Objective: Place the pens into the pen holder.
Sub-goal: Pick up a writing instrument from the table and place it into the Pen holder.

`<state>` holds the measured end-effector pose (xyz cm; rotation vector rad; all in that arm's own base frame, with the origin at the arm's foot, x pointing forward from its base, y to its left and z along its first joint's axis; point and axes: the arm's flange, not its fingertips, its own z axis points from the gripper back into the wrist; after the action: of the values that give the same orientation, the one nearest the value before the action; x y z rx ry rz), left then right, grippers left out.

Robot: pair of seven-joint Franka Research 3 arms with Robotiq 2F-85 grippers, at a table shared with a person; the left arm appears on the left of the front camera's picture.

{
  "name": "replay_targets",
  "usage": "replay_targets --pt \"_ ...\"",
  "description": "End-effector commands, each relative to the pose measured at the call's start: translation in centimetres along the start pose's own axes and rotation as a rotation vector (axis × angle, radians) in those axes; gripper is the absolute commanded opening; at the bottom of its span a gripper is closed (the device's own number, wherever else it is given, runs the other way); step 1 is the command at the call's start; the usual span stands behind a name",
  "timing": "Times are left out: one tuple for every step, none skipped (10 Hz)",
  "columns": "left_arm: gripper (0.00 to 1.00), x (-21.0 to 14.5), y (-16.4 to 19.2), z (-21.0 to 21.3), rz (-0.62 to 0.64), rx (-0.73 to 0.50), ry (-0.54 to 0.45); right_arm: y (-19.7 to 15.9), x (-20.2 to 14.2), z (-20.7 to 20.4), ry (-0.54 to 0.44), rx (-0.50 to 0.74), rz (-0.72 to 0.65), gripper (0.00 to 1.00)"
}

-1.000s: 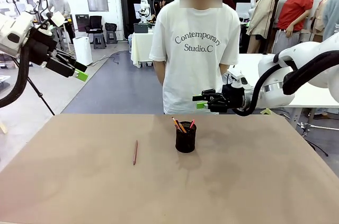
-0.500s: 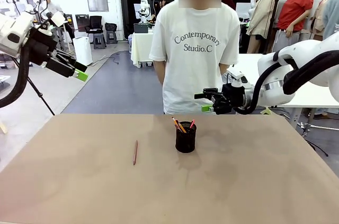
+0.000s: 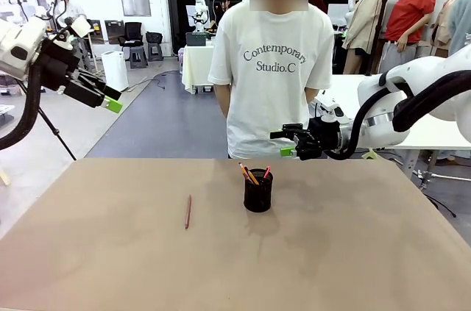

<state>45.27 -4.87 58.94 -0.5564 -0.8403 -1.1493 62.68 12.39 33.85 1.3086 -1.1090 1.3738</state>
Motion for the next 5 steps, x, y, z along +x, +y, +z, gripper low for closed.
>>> replay_targets --pt "1.00 0.1 0.0 0.0 -0.002 0.004 -0.003 0.0 0.3 -0.1 -0.010 0.003 0.005 1.00" --pt "1.00 0.1 0.0 0.0 -0.002 0.004 -0.003 0.0 0.0 0.0 0.000 0.000 0.000 1.00" --pt "1.00 0.1 0.0 0.0 -0.002 0.004 -0.003 1.6 1.7 0.1 0.035 0.000 -0.027 1.00" --pt "1.00 0.1 0.0 0.0 -0.002 0.004 -0.003 2.4 3.2 0.6 0.077 -0.019 -0.004 1.00" --pt "1.00 0.1 0.0 0.0 -0.002 0.004 -0.003 3.0 4.8 1.3 0.109 -0.011 0.010 1.00"
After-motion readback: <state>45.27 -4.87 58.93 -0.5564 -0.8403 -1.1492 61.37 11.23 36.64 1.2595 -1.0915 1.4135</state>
